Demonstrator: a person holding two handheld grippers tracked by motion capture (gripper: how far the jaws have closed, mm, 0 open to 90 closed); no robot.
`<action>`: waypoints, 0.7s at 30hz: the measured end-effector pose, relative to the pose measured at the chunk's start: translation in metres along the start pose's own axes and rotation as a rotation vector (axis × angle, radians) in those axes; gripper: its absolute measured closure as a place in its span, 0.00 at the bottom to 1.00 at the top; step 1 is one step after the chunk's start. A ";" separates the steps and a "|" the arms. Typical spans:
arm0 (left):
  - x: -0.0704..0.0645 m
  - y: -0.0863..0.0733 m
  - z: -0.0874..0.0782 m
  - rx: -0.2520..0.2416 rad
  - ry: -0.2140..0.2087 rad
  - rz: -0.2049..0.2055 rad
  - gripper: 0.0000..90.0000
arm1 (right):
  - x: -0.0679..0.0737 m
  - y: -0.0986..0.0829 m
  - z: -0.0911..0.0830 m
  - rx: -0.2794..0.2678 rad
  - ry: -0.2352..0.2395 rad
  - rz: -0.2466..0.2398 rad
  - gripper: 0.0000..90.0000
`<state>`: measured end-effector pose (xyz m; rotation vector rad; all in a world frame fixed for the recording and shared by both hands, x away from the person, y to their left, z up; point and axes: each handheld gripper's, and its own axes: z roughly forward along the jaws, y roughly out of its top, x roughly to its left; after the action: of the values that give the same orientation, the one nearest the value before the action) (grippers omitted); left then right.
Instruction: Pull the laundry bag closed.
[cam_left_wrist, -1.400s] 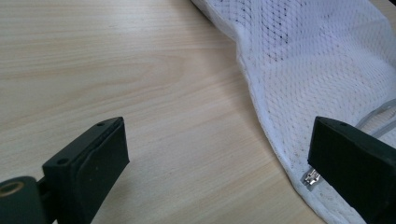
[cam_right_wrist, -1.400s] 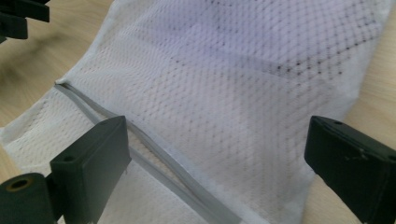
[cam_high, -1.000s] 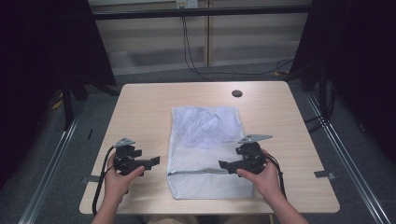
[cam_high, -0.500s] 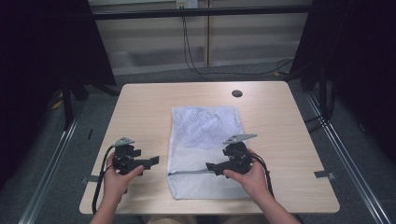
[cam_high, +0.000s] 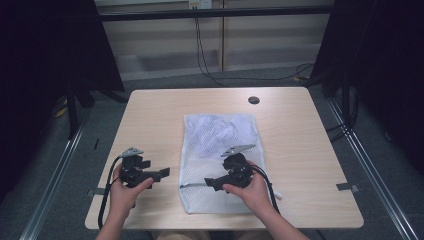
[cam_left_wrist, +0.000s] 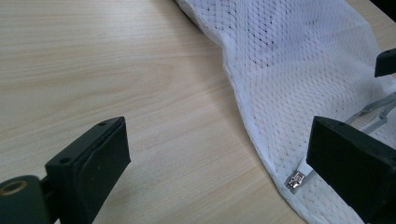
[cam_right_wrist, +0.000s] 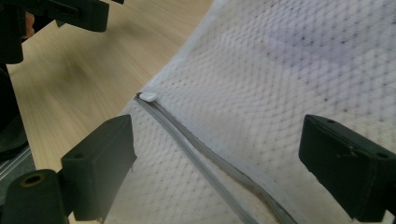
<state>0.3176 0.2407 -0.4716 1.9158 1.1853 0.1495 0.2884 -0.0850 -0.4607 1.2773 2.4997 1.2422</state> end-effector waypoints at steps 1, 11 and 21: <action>0.000 0.000 0.000 0.001 0.001 0.001 0.06 | 0.002 0.001 0.002 0.003 0.005 0.003 0.12; 0.001 0.000 -0.003 0.005 -0.007 0.002 0.06 | 0.013 0.008 0.020 0.017 0.067 0.014 0.18; 0.000 -0.001 -0.003 0.011 -0.008 0.003 0.06 | 0.016 0.011 0.031 0.015 0.126 0.082 0.32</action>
<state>0.3156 0.2430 -0.4702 1.9260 1.1799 0.1375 0.2967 -0.0507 -0.4693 1.3579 2.5704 1.3657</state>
